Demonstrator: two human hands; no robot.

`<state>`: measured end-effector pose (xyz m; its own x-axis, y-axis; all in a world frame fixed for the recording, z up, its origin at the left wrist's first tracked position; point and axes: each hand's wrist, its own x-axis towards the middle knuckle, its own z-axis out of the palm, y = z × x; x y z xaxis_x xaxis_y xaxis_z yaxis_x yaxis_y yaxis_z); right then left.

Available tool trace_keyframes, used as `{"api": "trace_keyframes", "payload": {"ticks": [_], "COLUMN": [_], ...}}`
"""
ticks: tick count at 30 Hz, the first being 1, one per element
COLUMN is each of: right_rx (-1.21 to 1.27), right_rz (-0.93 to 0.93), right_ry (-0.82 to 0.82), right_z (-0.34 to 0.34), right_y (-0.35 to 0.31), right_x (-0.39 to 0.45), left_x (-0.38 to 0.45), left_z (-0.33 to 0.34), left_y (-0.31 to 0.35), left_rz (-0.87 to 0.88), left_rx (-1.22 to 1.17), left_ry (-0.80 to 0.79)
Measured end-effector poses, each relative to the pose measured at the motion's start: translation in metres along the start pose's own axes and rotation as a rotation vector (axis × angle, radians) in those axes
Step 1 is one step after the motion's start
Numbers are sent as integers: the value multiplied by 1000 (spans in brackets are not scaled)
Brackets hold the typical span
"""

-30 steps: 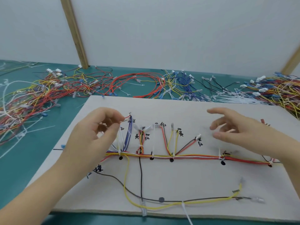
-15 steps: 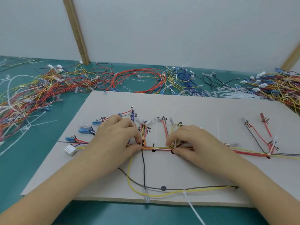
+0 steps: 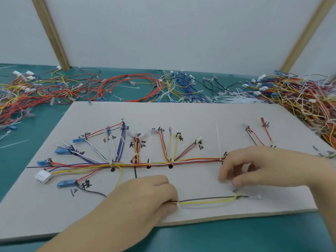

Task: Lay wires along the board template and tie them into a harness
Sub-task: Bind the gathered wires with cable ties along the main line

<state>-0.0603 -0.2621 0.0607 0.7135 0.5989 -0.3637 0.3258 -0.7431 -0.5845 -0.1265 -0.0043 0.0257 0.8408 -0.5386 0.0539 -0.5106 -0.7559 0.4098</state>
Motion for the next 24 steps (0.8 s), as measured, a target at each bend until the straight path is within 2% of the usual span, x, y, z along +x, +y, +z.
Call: {"api": "trace_keyframes", "payload": {"ticks": [3, 9, 15, 24], "right_rx": [47, 97, 112, 90], "right_rz": [-2, 4, 38, 103], "right_ry": [-32, -49, 11, 73], "right_z": [0, 6, 10, 12], "right_y": [6, 8, 4, 1], "right_x": [-9, -13, -14, -16], "left_x": [-5, -6, -6, -4], "left_z": [8, 9, 3, -2], "left_y": [-18, -30, -34, -32], "left_rz": [30, 59, 46, -81], "left_rx": [-68, -178, -169, -217], "left_ry": [111, 171, 146, 99]}}
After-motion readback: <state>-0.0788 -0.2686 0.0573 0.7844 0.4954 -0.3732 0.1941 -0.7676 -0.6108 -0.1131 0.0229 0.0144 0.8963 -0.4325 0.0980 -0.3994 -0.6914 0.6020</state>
